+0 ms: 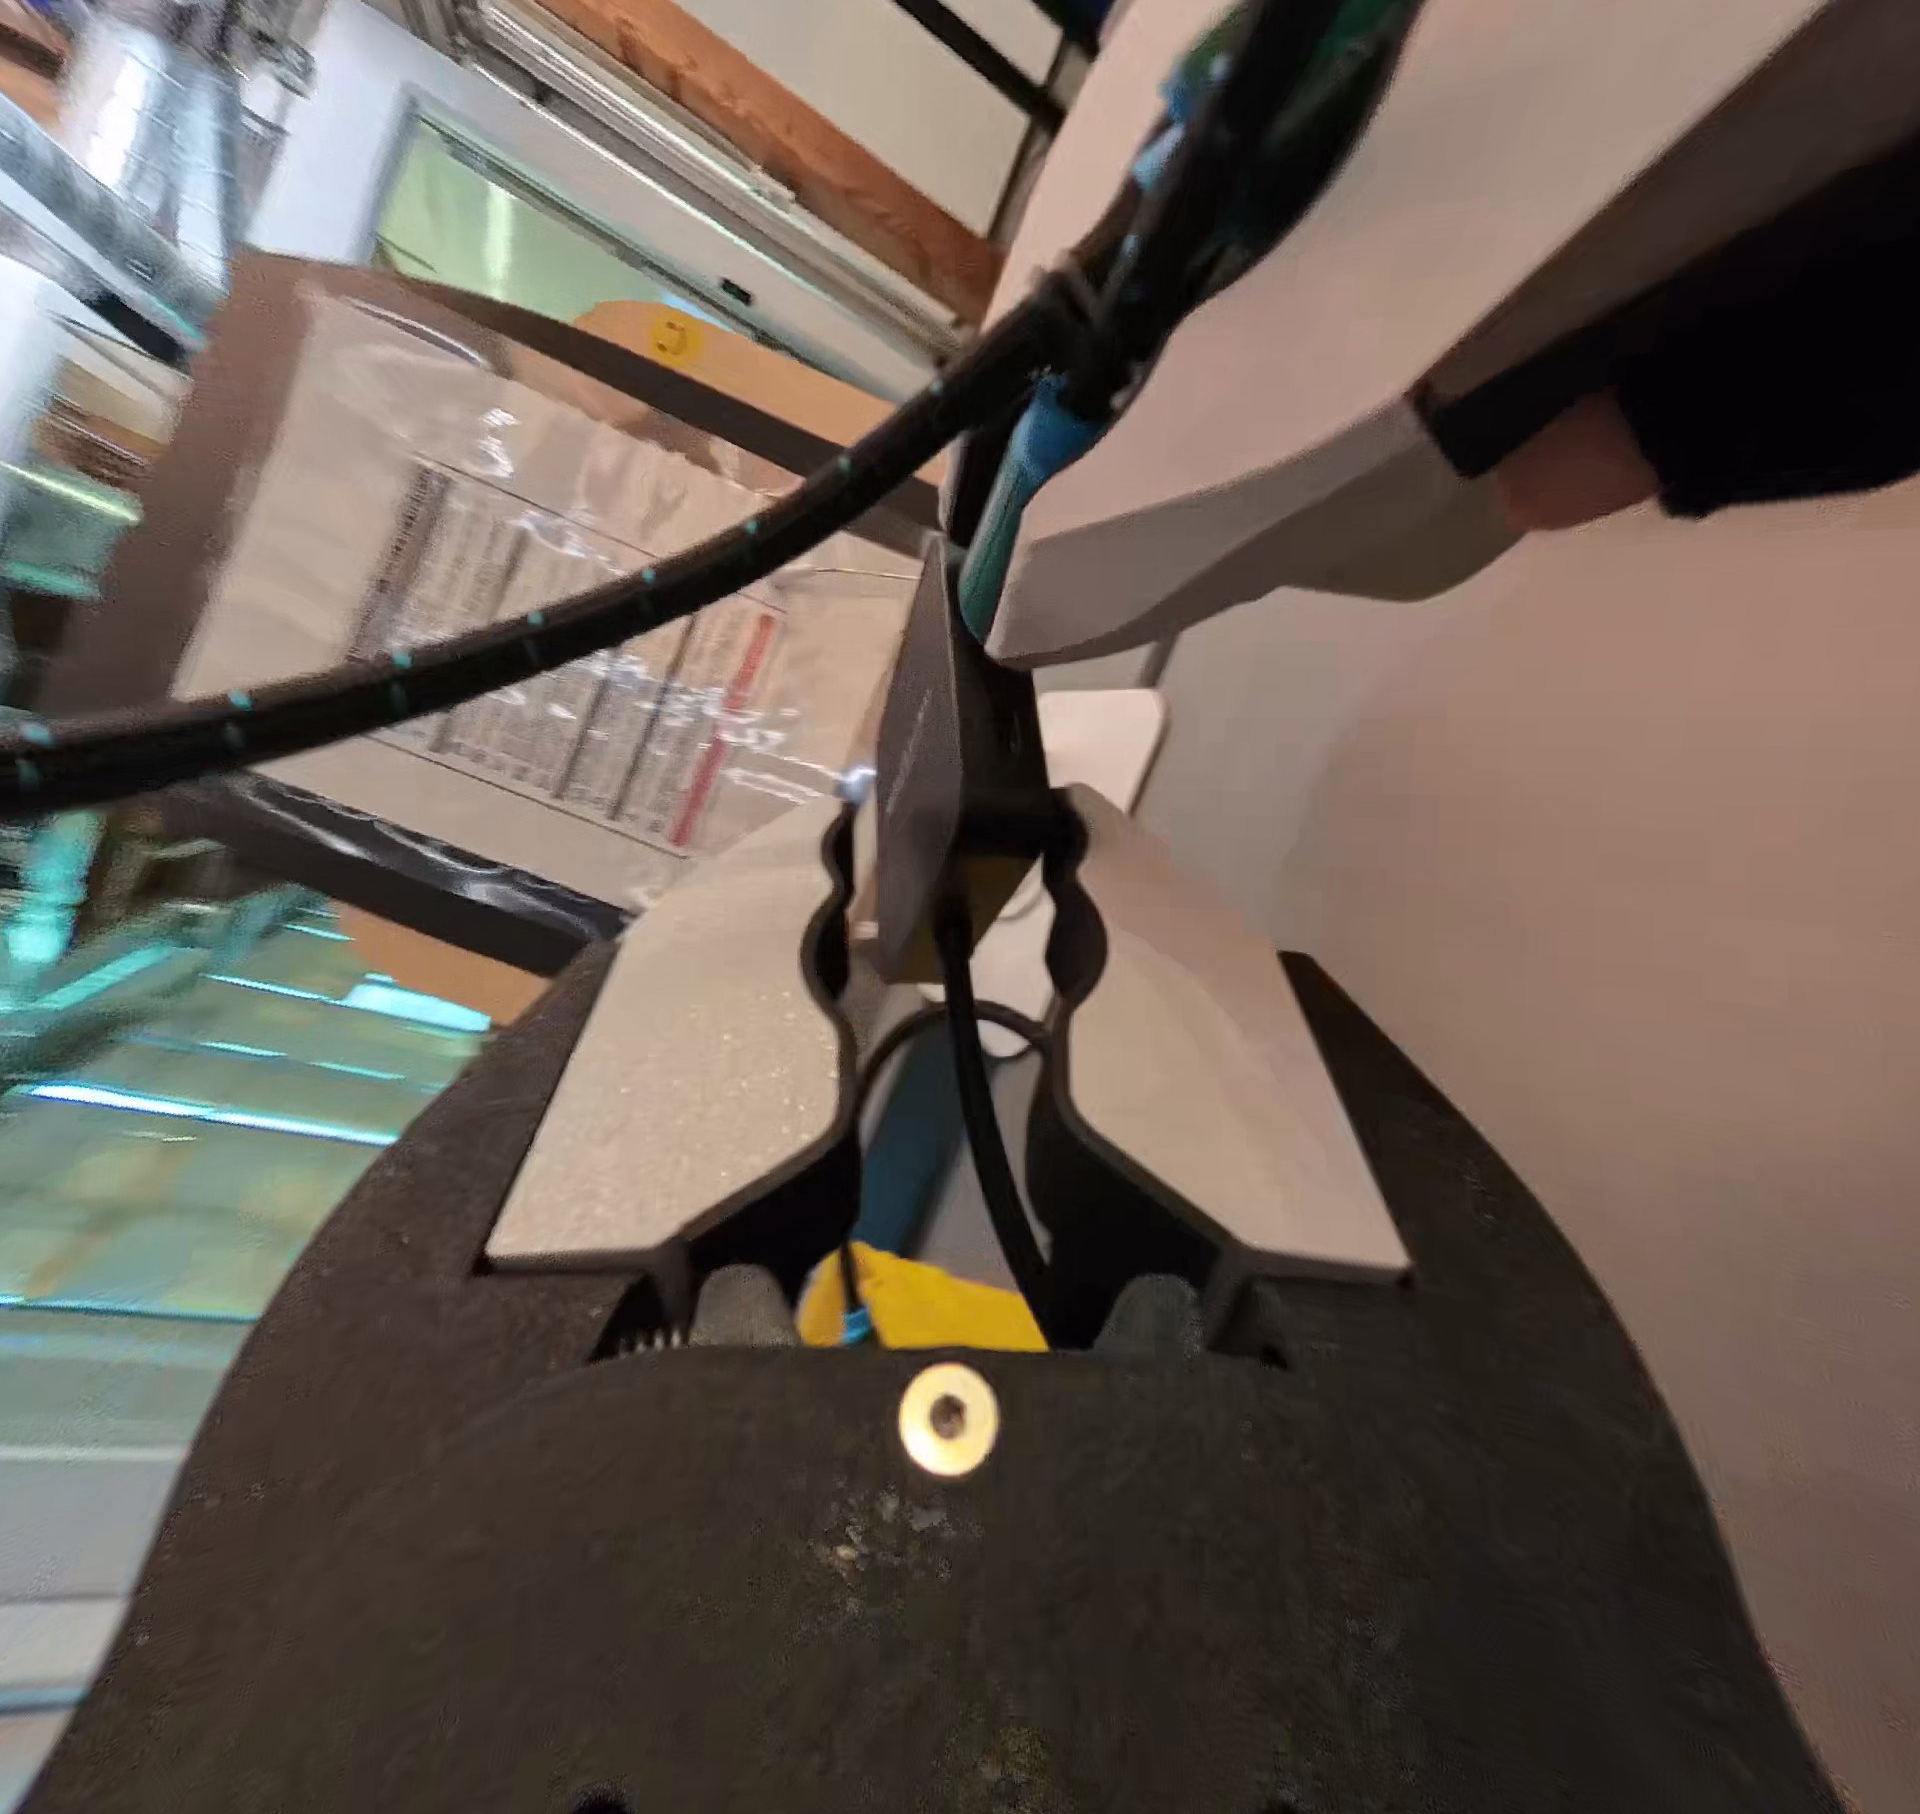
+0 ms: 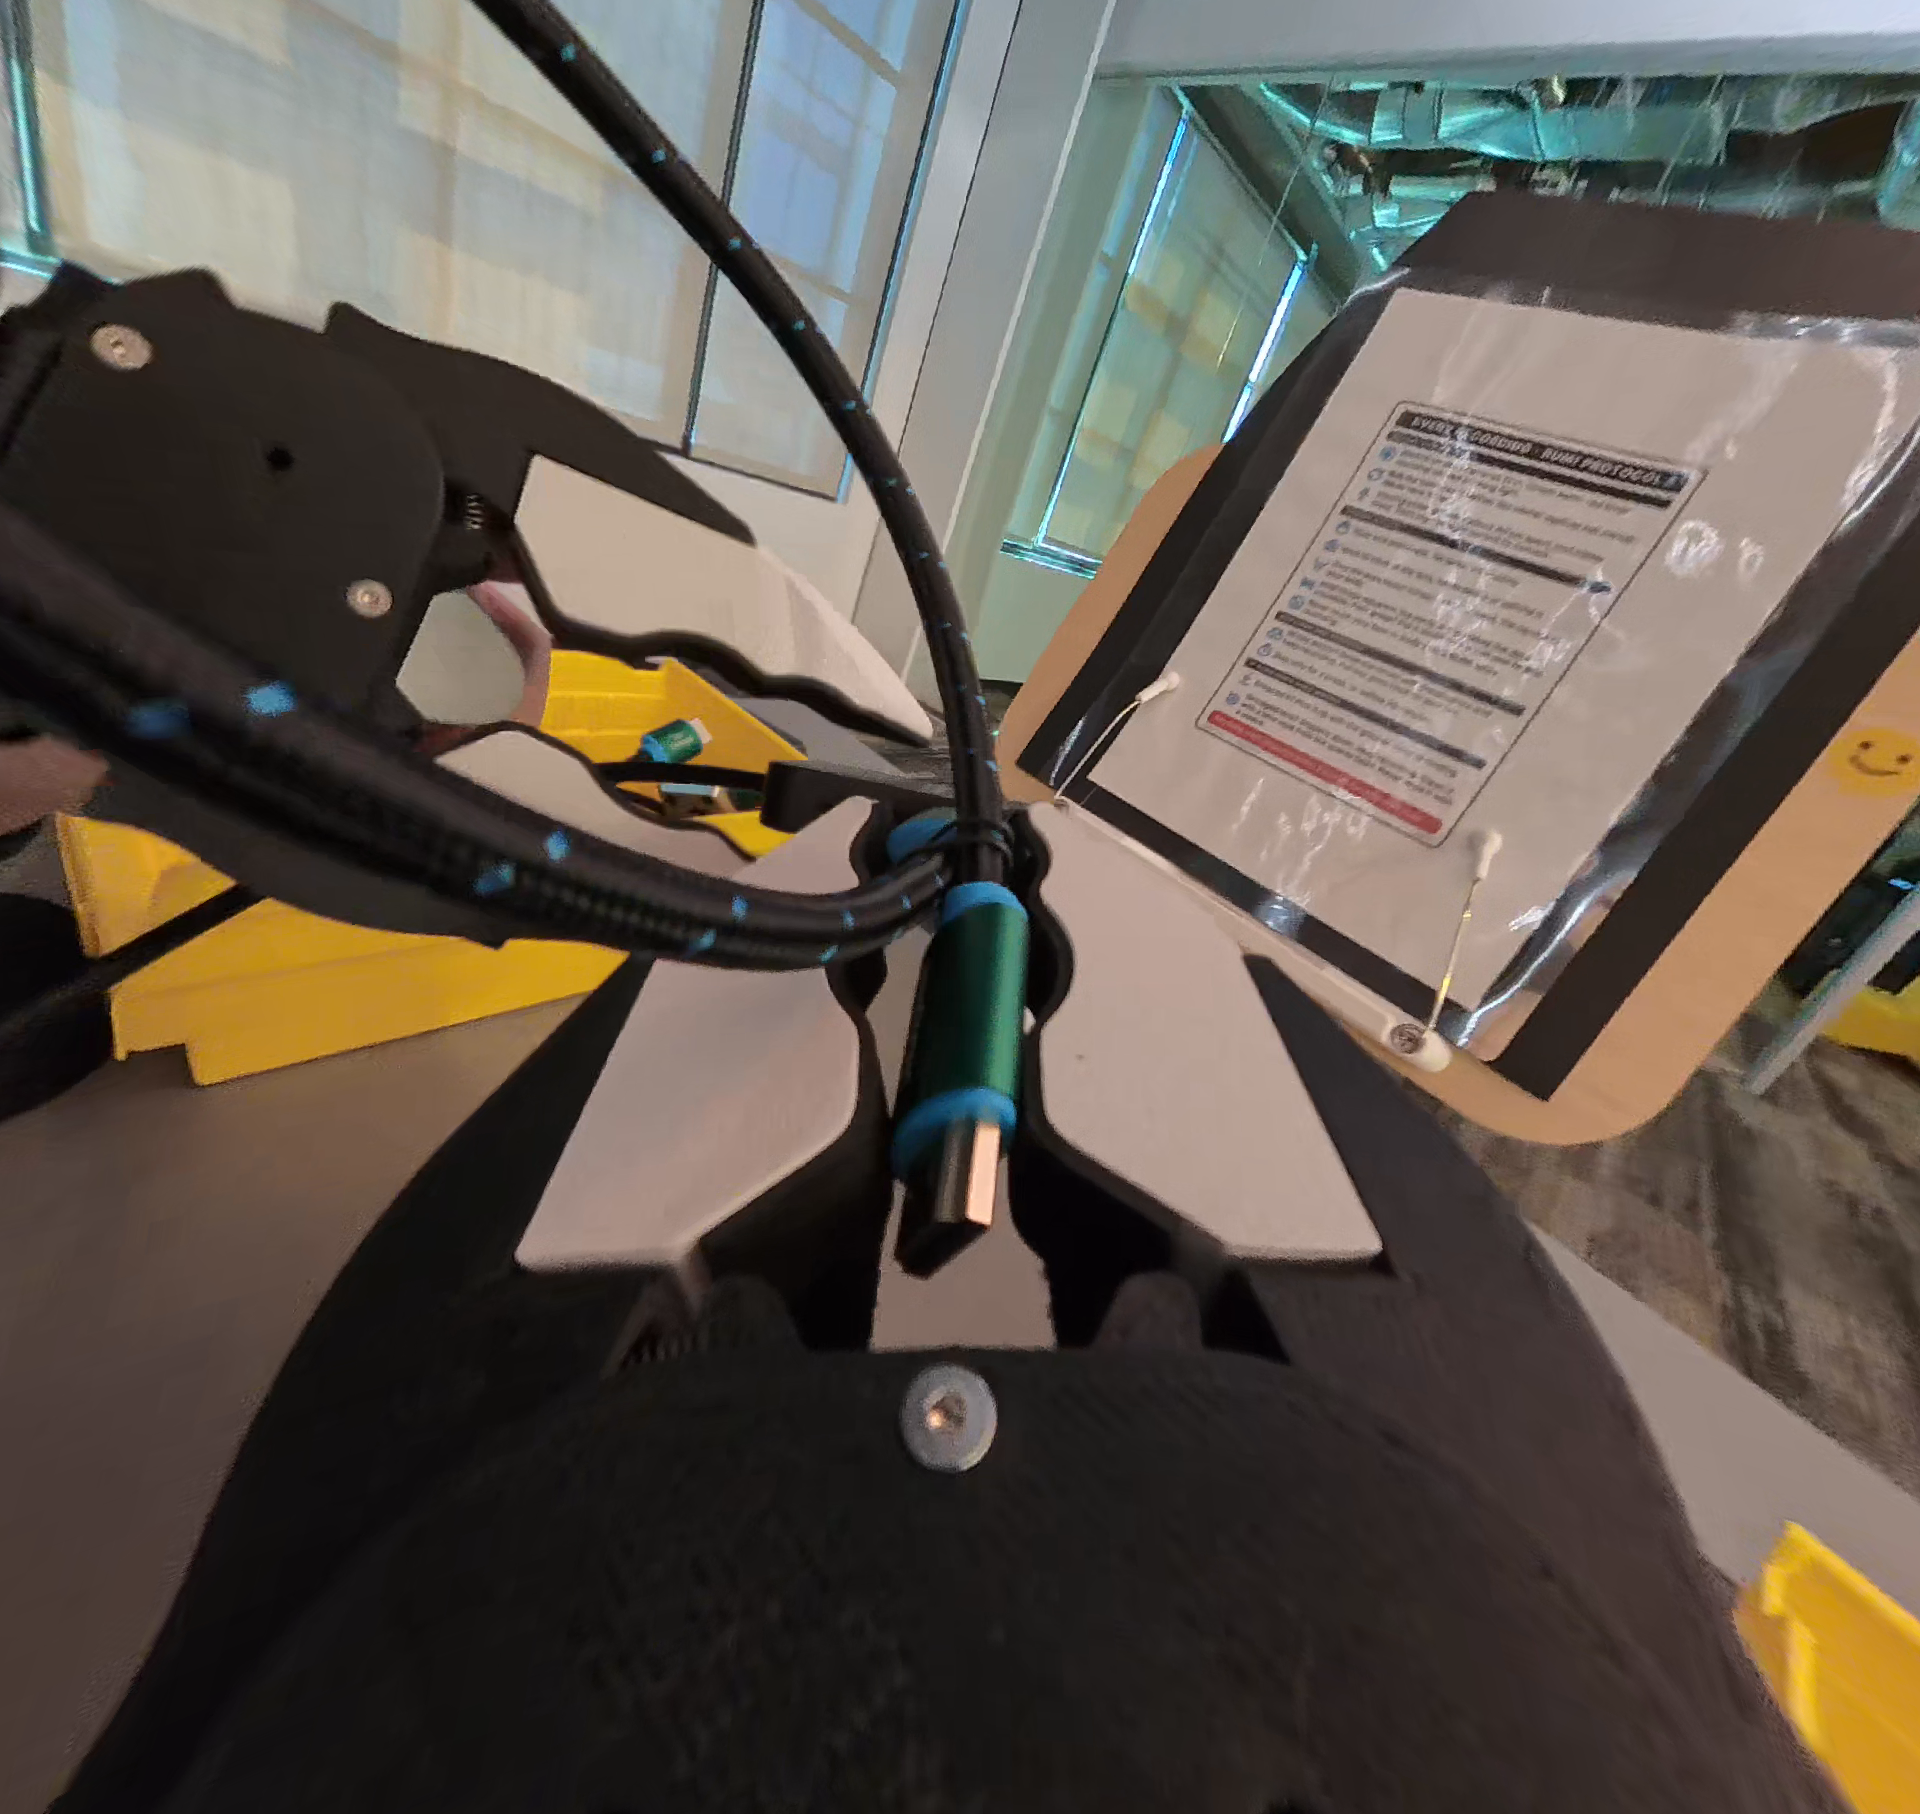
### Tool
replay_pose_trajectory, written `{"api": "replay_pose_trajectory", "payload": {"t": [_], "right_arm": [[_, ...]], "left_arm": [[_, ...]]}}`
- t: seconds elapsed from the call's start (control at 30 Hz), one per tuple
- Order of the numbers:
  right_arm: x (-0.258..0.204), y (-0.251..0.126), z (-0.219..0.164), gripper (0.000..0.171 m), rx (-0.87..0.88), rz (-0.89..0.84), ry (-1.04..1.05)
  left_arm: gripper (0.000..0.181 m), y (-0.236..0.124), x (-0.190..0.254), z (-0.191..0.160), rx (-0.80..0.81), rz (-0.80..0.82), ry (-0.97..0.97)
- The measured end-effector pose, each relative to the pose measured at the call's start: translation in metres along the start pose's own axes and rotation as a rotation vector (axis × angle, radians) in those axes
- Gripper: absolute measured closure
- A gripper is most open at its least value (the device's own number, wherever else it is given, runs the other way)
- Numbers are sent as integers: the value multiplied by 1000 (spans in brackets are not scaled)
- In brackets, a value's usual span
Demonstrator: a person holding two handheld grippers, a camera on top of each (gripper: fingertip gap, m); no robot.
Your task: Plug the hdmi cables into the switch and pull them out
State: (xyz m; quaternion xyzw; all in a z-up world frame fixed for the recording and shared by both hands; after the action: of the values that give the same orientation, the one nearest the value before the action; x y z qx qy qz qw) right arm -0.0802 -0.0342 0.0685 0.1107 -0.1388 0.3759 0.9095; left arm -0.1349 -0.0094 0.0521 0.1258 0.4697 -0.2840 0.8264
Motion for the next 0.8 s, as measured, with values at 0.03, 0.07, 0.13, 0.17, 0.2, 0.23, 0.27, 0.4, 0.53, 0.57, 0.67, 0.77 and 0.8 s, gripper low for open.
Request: {"api": "replay_pose_trajectory", "payload": {"t": [0.03, 0.07, 0.13, 0.17, 0.2, 0.23, 0.27, 0.4, 0.53, 0.57, 0.67, 0.77, 0.8], "right_arm": [[1, -1, 1, 149, 5, -5, -13], [2, -3, 3, 149, 14, -10, -28], [4, -5, 5, 149, 26, -27, -58], [4, -7, 6, 149, 36, -32, -69], [5, -7, 7, 149, 41, -38, -81], [4, -8, 8, 149, 47, -43, -94], [4, -8, 8, 149, 51, -44, -101], [2, -12, 13, 149, 94, -57, -135], [4, -13, 14, 149, 109, -67, -129], [4, -13, 14, 149, 109, -69, -123], [4, -13, 14, 149, 123, -75, -107], [3, -13, 13, 149, 137, -75, -82], [3, -13, 12, 149, 134, -72, -80]], "left_arm": [[136, 1, 2, 0, -3, -46, -56], [126, 1, 5, -1, -4, -101, -115], [106, 3, 7, -1, 14, -183, -240], [96, 3, 6, -2, 23, -208, -294], [93, 4, 5, -2, 34, -237, -354], [90, 3, 4, 0, 52, -276, -420], [88, 3, 4, 1, 67, -319, -487], [92, 1, 2, 5, 100, -453, -687], [101, -1, -5, 8, 149, -465, -778], [104, -1, -6, 9, 159, -458, -785], [106, -1, -9, 11, 180, -438, -801], [111, 0, -10, 11, 208, -427, -857], [112, 1, -11, 11, 225, -432, -881]]}}
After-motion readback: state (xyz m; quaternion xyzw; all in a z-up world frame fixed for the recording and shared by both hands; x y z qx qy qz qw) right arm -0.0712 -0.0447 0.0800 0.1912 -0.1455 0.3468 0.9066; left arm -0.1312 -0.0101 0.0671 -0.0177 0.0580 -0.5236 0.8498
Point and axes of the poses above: each gripper's, where its closed fingertips meet, y out along the fingers, z out of its top, x = y × z across the jaws, the point moved 3 cm from there along -y, back along the fingers, and after that the axes turned 9 degrees about z, right-handed, at the moved point
